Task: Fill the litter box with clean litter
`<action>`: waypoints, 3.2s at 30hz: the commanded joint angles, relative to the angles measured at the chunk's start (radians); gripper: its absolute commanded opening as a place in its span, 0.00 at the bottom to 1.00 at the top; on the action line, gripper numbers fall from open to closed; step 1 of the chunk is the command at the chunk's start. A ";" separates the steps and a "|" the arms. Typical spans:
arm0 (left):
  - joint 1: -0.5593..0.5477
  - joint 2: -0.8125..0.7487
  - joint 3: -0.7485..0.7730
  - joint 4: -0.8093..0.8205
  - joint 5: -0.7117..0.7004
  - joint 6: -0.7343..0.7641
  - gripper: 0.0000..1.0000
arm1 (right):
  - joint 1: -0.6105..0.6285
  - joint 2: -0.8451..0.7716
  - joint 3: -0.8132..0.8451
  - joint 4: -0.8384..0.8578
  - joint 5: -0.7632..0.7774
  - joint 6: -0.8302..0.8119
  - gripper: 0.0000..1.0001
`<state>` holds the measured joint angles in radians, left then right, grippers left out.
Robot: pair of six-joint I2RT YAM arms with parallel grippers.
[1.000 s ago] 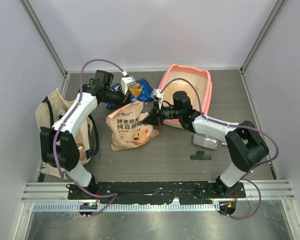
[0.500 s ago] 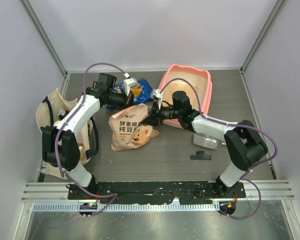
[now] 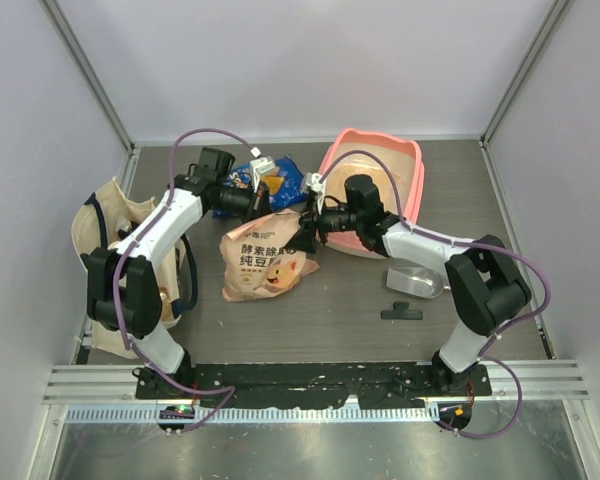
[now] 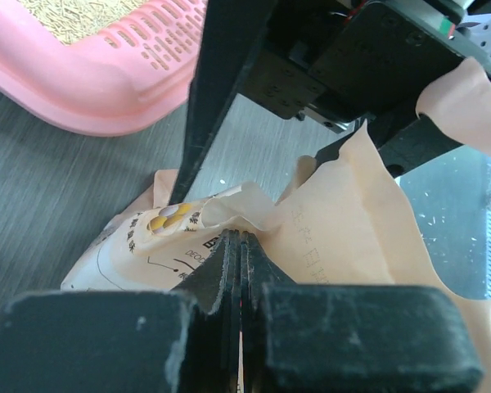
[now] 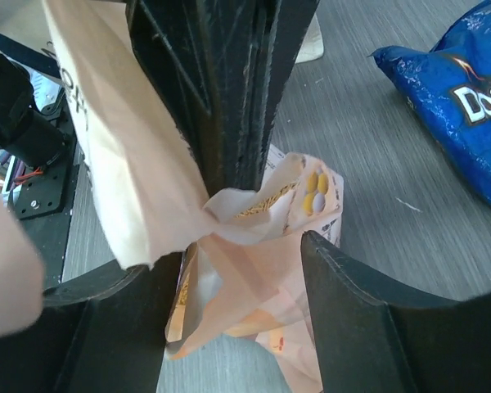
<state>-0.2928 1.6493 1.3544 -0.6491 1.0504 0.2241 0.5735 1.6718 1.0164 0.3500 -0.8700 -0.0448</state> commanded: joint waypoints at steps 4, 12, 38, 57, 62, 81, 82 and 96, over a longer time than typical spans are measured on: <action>0.003 0.043 0.069 -0.079 0.115 0.024 0.00 | -0.006 0.083 0.103 0.024 -0.199 -0.007 0.67; 0.029 0.083 0.144 -0.155 0.117 0.064 0.00 | 0.002 0.127 0.091 0.180 -0.247 0.148 0.68; 0.216 -0.045 0.189 0.029 -0.044 -0.186 0.56 | -0.012 0.164 0.087 0.603 -0.190 0.614 0.04; 0.288 -0.643 -0.337 0.156 -0.344 0.080 0.83 | -0.066 0.053 0.086 0.175 -0.215 0.367 0.02; 0.288 -0.677 -0.343 0.143 -0.354 0.080 0.83 | -0.077 0.025 0.085 0.103 -0.218 0.333 0.02; 0.262 -0.511 -0.457 0.357 -0.118 -0.112 0.66 | -0.103 0.012 0.079 0.069 -0.210 0.439 0.02; 0.261 -0.502 -0.460 0.364 -0.113 -0.123 0.62 | -0.107 0.012 0.077 0.072 -0.207 0.442 0.02; 0.282 -0.450 -0.454 0.229 -0.055 -0.268 0.00 | -0.152 0.028 0.096 -0.012 -0.256 0.528 0.02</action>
<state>-0.0261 1.1984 0.8948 -0.3801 0.9546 0.0616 0.4553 1.7428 1.0798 0.3702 -1.0924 0.4454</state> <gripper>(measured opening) 0.033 0.039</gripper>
